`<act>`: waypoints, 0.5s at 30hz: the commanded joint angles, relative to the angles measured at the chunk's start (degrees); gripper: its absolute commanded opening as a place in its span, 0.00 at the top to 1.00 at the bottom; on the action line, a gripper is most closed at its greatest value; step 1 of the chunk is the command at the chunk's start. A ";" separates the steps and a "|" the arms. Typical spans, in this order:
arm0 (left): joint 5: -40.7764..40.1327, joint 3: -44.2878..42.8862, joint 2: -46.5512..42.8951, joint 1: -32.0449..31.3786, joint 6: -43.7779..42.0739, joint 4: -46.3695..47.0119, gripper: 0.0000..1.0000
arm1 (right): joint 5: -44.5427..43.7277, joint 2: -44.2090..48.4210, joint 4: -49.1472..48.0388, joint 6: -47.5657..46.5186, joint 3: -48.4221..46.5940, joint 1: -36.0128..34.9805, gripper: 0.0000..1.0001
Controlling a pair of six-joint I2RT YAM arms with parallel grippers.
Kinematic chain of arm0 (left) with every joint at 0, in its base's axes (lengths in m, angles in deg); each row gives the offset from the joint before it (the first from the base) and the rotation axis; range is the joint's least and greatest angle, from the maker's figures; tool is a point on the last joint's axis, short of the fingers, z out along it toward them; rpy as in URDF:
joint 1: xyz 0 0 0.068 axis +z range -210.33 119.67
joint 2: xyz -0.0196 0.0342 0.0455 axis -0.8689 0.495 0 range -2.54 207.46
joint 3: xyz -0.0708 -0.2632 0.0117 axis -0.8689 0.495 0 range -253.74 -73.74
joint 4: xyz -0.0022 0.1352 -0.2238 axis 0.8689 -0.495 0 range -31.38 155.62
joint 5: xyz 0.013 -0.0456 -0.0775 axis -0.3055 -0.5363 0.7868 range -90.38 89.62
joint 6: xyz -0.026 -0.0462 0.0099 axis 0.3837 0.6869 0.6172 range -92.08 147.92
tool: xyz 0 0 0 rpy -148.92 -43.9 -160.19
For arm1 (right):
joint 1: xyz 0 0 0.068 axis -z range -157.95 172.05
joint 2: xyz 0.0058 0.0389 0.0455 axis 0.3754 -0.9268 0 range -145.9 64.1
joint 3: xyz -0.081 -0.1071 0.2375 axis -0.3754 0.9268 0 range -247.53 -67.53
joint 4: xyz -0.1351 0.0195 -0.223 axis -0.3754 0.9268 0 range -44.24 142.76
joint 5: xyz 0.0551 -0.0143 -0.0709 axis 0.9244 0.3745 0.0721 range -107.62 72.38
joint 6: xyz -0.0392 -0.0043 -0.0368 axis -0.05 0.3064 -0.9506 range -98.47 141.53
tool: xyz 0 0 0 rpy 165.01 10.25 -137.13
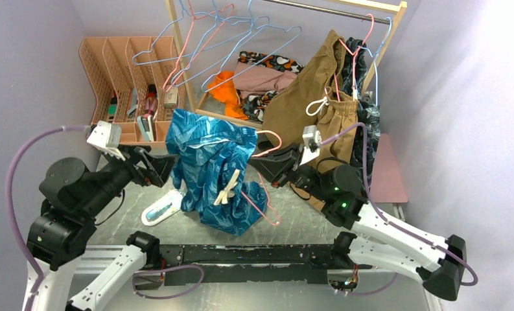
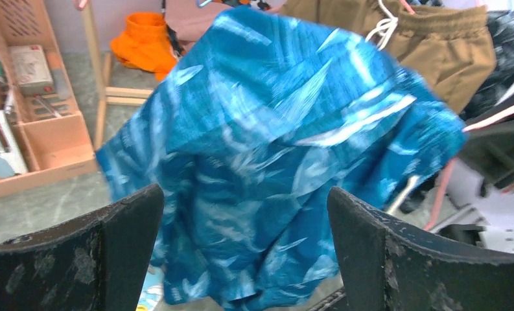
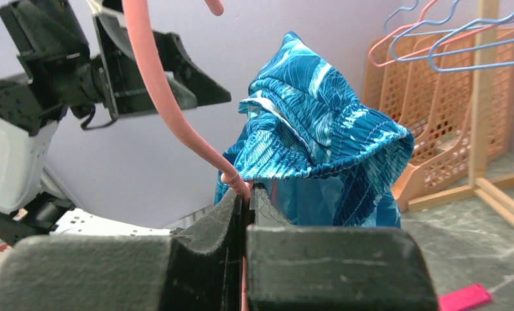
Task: Place the shorts on the hanger
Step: Hang the shorts on the hanger.
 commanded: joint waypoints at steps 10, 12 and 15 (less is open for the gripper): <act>3.87 14.92 -4.07 -0.41 -20.53 16.67 0.10 | -2.71 8.77 15.32 -3.14 -5.06 0.34 1.00; 5.11 16.50 -4.33 -0.37 -22.57 18.25 0.09 | -2.65 9.48 15.93 -2.99 -5.20 0.29 1.00; 6.72 18.25 -4.78 -0.41 -23.89 20.92 0.11 | -3.08 10.58 16.50 -2.76 -5.19 0.31 1.00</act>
